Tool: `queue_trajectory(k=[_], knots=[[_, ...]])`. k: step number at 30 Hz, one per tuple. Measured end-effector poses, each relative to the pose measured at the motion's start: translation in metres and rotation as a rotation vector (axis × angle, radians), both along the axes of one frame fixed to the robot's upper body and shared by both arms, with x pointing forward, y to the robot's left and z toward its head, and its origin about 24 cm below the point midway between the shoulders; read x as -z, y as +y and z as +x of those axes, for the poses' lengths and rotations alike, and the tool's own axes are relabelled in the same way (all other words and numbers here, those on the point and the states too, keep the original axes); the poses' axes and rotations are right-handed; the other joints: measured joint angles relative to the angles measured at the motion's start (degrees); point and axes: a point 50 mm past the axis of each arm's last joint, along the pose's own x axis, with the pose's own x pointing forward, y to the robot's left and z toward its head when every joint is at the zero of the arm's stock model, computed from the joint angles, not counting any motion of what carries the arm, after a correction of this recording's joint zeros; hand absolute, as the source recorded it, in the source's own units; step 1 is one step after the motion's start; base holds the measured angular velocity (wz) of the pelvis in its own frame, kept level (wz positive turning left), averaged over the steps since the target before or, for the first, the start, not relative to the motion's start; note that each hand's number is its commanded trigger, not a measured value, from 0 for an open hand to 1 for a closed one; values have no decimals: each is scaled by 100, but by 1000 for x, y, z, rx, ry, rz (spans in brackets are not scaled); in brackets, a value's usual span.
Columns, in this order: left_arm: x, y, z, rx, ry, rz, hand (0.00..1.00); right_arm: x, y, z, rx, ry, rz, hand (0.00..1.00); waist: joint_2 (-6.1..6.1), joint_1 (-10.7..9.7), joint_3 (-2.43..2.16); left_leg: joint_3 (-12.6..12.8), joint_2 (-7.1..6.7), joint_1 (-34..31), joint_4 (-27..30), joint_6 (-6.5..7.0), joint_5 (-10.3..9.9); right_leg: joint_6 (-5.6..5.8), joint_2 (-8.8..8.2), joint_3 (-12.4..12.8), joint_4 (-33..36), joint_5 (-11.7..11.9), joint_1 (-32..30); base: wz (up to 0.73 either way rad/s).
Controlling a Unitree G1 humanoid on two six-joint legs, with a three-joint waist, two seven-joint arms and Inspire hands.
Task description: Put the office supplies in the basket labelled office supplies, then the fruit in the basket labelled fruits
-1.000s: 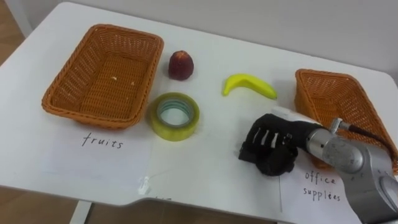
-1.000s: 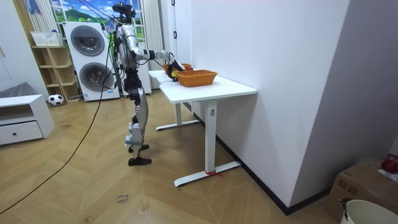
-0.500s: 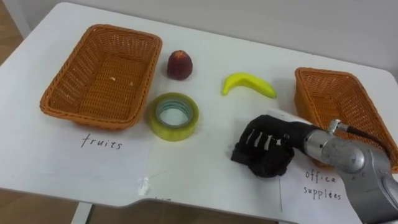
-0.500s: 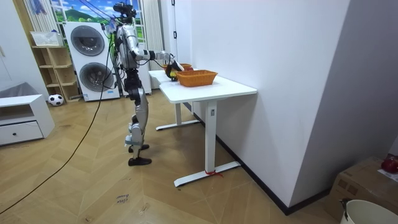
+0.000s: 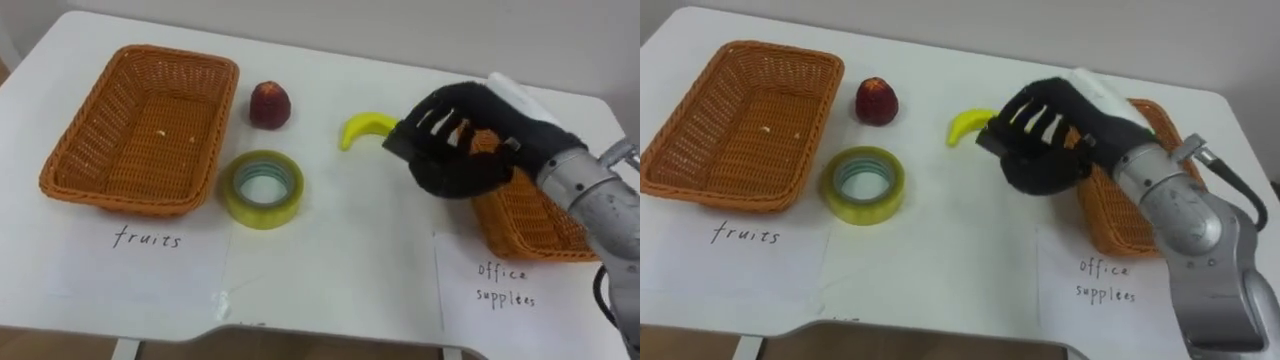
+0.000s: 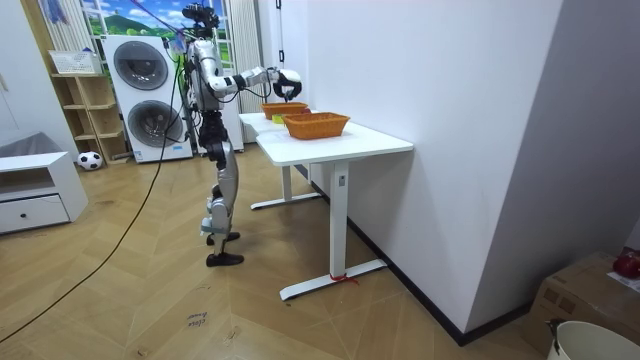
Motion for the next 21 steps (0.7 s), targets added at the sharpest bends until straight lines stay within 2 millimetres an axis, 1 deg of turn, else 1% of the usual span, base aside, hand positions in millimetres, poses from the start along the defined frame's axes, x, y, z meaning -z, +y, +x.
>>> queue_trajectory(k=[3, 4, 9, 14, 21], knots=[[0, -1, -1, -3, 0, -12, 0, -4, -4, 0, 32, -39, 24, 100, 18, -30, -5, 4, -1, 15, -5, 0, 0, 0, -1, -6, -2, 0, 38, 0], [1, -2, -1, -7, -1, -17, 0, -6, -7, 0, 49, -59, 42, 100, 26, -46, -15, 5, -1, 19, -9, 0, 0, 0, -1, -5, -1, 0, 40, 0], [2, -4, -3, 3, 7, -18, 0, -17, -20, 0, 123, -156, 100, 100, 70, -101, -24, 20, 0, 46, -6, 0, 0, 0, 1, -3, -2, 0, 39, 0], [2, -4, -4, -19, 3, -18, 0, -19, -25, 1, 169, -199, 122, 100, 72, -125, -23, 54, 2, 64, -7, 0, 0, 0, 0, 7, 0, 0, 39, -1], [2, -3, -9, -23, 13, -16, 0, -19, -35, 3, 207, -208, 143, 100, 65, -134, -32, 51, 4, 21, -7, 0, 0, 0, 3, 4, 3, 0, 25, 0]])
